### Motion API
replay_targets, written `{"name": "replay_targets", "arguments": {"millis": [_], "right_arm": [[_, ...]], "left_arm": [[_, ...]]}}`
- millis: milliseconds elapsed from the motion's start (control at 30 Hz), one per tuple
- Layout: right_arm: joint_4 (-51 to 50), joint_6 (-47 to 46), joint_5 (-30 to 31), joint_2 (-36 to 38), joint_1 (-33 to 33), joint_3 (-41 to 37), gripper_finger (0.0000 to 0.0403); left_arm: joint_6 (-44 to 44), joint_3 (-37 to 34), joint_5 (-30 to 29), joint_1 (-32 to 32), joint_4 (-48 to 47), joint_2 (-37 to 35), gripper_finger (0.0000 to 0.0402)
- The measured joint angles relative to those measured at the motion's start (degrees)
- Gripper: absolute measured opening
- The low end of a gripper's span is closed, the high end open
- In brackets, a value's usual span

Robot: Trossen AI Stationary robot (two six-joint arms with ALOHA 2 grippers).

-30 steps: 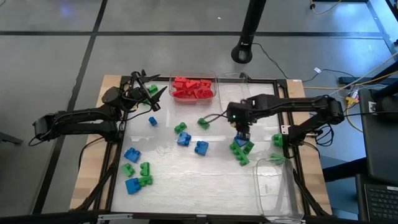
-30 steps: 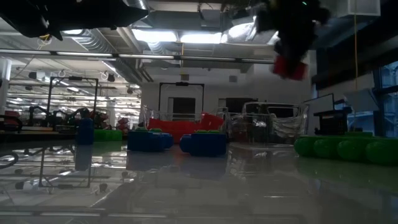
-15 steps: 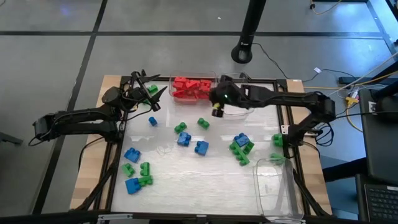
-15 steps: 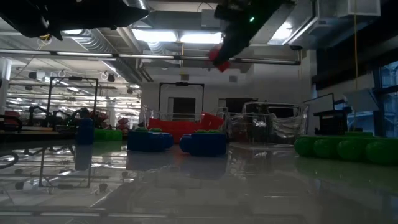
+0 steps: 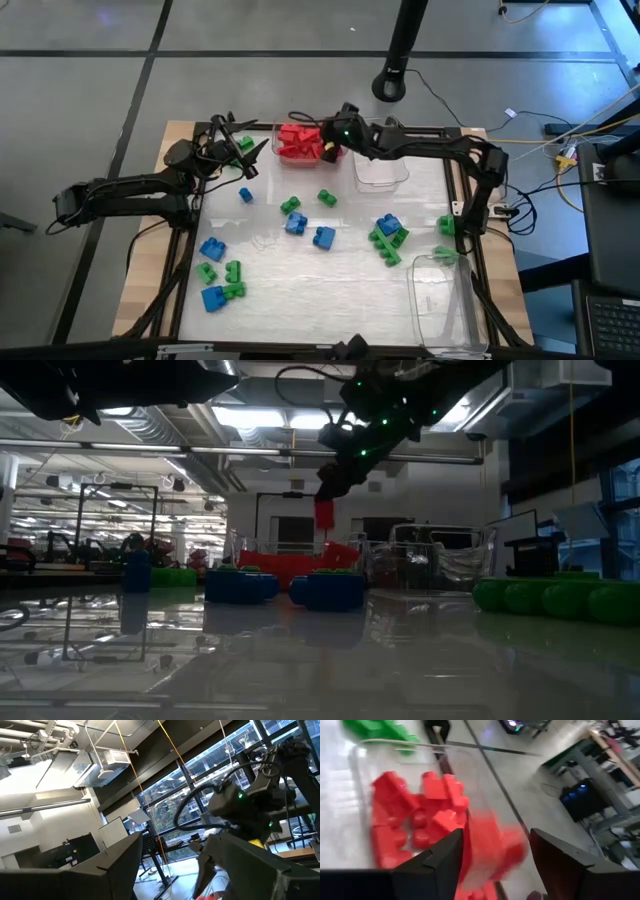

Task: Sort blocks
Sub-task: Put the red game piece into the top left transparent bin, then put the green game piece into the top right transparent bin

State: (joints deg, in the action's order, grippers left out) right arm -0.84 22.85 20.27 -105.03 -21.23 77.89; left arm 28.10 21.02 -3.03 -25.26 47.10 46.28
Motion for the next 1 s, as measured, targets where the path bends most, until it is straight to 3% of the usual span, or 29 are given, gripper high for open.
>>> {"name": "replay_targets", "arguments": {"millis": [367,500,667,1000], "right_arm": [[-1.39,-0.66,0.54,1.20,0.57,0.00,0.0293],[-6.82,0.05,0.72,6.77,4.93,0.05,0.0316],[-21.55,-1.31,1.05,14.55,13.37,0.11,0.0333],[-48.63,-28.56,0.38,21.68,32.32,0.11,0.0334]], "left_arm": [[0.00,0.00,0.00,0.00,-0.12,0.00,0.0253],[0.01,0.00,0.00,0.00,-0.32,-0.01,0.0253],[0.48,0.00,-0.02,-0.02,-0.34,-0.02,0.0253],[0.24,0.00,-0.02,0.02,-0.27,0.00,0.0253]]}}
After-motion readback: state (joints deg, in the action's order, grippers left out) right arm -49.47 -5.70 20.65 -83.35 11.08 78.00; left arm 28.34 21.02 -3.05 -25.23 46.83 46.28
